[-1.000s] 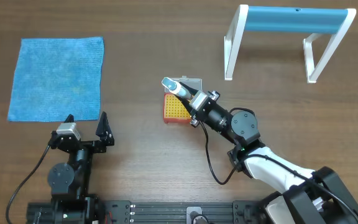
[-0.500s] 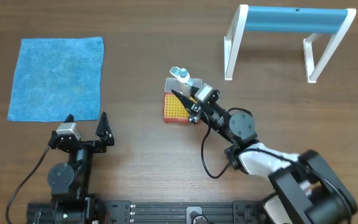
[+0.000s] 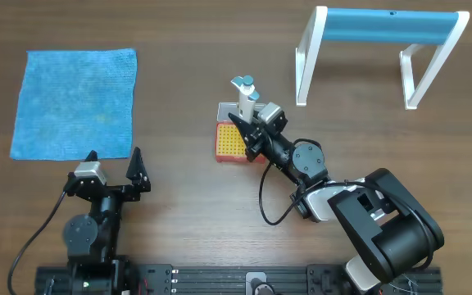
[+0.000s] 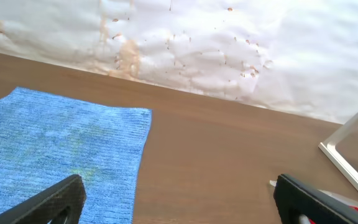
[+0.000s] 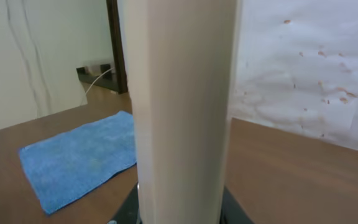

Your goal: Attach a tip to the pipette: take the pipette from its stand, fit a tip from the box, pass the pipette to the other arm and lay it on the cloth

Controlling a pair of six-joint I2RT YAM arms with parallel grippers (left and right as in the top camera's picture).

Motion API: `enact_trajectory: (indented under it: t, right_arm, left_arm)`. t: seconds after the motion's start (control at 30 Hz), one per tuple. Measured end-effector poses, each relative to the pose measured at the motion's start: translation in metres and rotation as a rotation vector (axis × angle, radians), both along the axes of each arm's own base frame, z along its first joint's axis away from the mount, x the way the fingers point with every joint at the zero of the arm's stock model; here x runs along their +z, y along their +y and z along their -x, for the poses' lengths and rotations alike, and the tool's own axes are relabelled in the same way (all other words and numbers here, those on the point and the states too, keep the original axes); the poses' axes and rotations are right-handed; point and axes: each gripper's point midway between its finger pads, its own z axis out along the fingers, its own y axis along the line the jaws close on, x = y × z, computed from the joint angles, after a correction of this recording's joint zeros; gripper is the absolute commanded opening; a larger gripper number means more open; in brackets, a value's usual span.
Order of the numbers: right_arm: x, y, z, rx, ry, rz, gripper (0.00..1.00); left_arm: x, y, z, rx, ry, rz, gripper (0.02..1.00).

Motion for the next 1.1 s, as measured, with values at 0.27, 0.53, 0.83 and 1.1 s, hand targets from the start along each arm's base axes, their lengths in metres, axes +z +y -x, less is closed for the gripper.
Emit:
enact_trajectory:
  t: [0.27, 0.53, 0.83, 1.1]
  right_arm:
    - [-0.004, 0.007, -0.016, -0.012, 0.01, -0.011, 0.071]
    - [-0.01, 0.007, -0.017, -0.012, 0.022, -0.004, 0.071]
    - [-0.023, 0.009, -0.017, -0.01, 0.05, 0.013, 0.073]
    - [-0.034, 0.009, -0.018, -0.01, 0.073, 0.026, 0.071]
  left_arm:
    - [0.0, 0.0, 0.0, 0.0, 0.0, 0.0, 0.982]
    - [0.0, 0.0, 0.0, 0.0, 0.0, 0.0, 0.98]
    - [0.0, 0.0, 0.0, 0.0, 0.0, 0.0, 0.982]
    - [0.0, 0.0, 0.0, 0.0, 0.0, 0.0, 0.982]
